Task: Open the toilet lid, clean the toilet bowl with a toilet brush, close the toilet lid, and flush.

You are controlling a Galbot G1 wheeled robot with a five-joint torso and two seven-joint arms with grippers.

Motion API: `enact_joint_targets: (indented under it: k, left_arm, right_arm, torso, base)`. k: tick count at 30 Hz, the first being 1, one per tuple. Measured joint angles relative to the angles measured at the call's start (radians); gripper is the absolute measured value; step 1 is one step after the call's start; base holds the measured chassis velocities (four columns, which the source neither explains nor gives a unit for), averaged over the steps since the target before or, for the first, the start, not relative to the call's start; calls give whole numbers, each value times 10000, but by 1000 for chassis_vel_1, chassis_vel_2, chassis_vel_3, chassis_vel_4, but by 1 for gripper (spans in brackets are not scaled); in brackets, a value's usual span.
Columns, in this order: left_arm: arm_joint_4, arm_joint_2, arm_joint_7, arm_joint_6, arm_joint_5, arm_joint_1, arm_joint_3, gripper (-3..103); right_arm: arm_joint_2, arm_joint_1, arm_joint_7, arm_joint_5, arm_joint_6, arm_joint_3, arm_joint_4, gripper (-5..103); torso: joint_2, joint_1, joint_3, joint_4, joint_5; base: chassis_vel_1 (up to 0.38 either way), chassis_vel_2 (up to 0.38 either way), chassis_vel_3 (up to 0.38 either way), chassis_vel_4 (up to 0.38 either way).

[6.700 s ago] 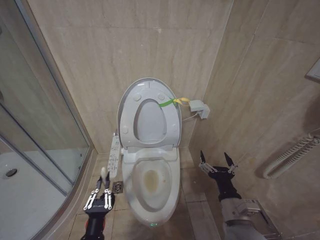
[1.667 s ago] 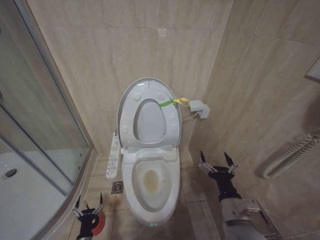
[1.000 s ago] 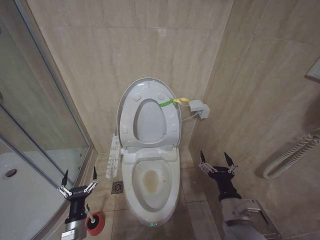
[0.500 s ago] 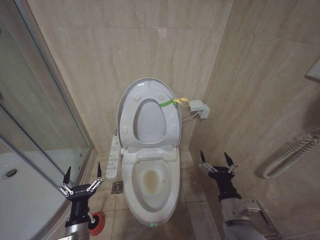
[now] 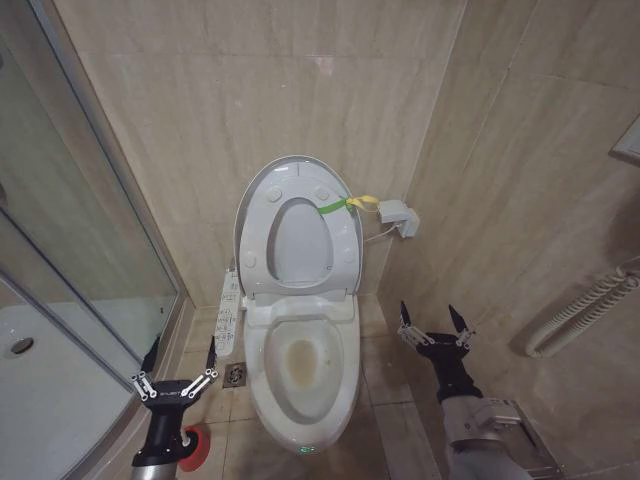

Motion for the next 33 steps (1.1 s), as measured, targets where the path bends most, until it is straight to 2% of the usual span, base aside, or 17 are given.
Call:
enact_joint_targets:
  k: [2, 4, 5, 6, 7, 9, 13, 19, 22, 33]
  left_arm:
    - [-157, -167, -554, 493, 192, 85, 151, 100]
    - [-264, -207, -736, 693, 236, 140, 204, 100]
    - [-736, -236, -1122, 1170, 397, 369, 281, 100]
    - [-1037, -161, -1212, 1342, 411, 468, 280, 100]
    - [-1037, -161, -1212, 1342, 411, 468, 280, 100]
    - [-1638, -56, -1290, 1805, 314, 633, 283, 100]
    - [-2233, 35, -1158, 2195, 244, 729, 272, 100]
    - [-2451, 109, -982, 2436, 208, 752, 194, 100]
    - [-2599, 130, -860, 2557, -79, 749, 184, 100]
    - [-2569, 124, -681, 2458, -609, 668, 190, 100]
  right_arm:
    - [0, 0, 0, 0, 0, 0, 0, 100]
    - [0, 0, 0, 0, 0, 0, 0, 100]
    - [0, 0, 0, 0, 0, 0, 0, 100]
    - [0, 0, 0, 0, 0, 0, 0, 100]
    - [0, 0, 0, 0, 0, 0, 0, 100]
    - [0, 0, 0, 0, 0, 0, 0, 100]
    - [0, 0, 0, 0, 0, 0, 0, 100]
    - [0, 0, 0, 0, 0, 0, 0, 100]
    - [0, 0, 0, 0, 0, 0, 0, 100]
    - [0, 0, 0, 0, 0, 0, 0, 100]
  torso:
    - [0, 0, 0, 0, 0]
    - [0, 0, 0, 0, 0]
    - [0, 0, 0, 0, 1]
    - [0, 0, 0, 0, 0]
    - [0, 0, 0, 0, 0]
    - [0, 0, 0, 0, 2]
    - [0, 0, 0, 0, 2]
    - [0, 0, 0, 0, 1]
    - [0, 0, 0, 0, 1]
    - [0, 0, 0, 0, 0]
  base:
    - [0, 0, 0, 0]
    - [0, 0, 0, 0]
    - [0, 0, 0, 0]
    - [0, 0, 0, 0]
    - [0, 0, 0, 0]
    - [0, 0, 0, 0]
    - [0, 0, 0, 0]
    - [0, 0, 0, 0]
    - [0, 0, 0, 0]
    - [0, 0, 0, 0]
